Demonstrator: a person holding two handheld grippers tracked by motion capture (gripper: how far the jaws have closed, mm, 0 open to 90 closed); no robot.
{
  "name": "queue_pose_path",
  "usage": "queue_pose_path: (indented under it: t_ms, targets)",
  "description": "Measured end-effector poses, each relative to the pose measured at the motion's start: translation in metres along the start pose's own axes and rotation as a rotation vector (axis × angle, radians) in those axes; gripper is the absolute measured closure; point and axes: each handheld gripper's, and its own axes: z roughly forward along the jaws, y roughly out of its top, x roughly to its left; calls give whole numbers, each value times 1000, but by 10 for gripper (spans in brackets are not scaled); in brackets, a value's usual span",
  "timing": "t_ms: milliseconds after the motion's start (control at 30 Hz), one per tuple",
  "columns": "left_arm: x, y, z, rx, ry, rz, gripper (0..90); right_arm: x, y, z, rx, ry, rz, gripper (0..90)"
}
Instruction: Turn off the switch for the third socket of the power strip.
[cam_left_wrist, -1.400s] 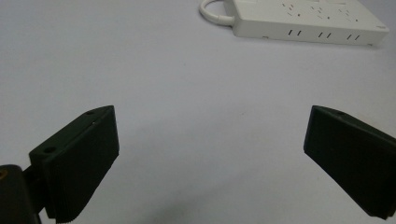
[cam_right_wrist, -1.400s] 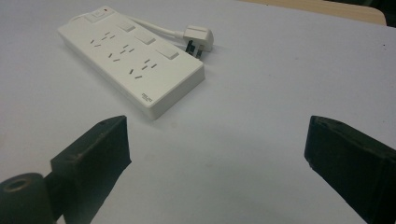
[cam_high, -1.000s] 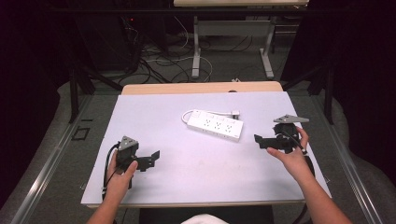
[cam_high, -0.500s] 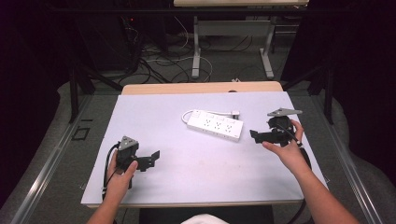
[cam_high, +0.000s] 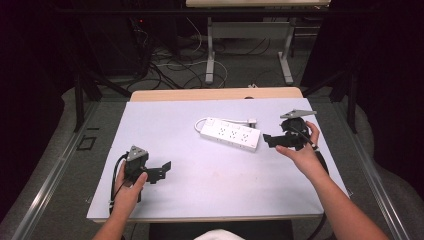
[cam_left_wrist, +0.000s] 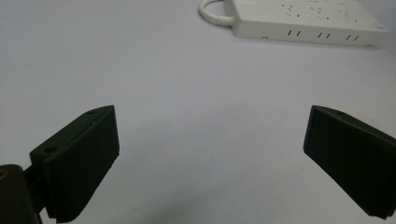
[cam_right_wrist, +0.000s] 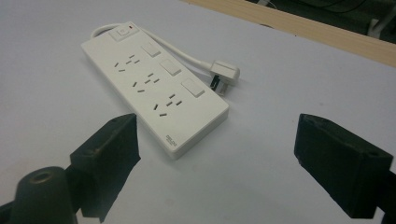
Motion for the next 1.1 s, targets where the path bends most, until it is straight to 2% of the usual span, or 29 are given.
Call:
queue_pose_path:
  t_ms: [400,867,1100]
  targets:
    - [0,0,0,-4,2,0,35,6,14,14,15,4,-27,166]
    - [1,0,0,-3,1,2,35,12,25,31,1,11,-73,280]
    - [1,0,0,-3,2,3,35,10,28,39,2,13,-49,325]
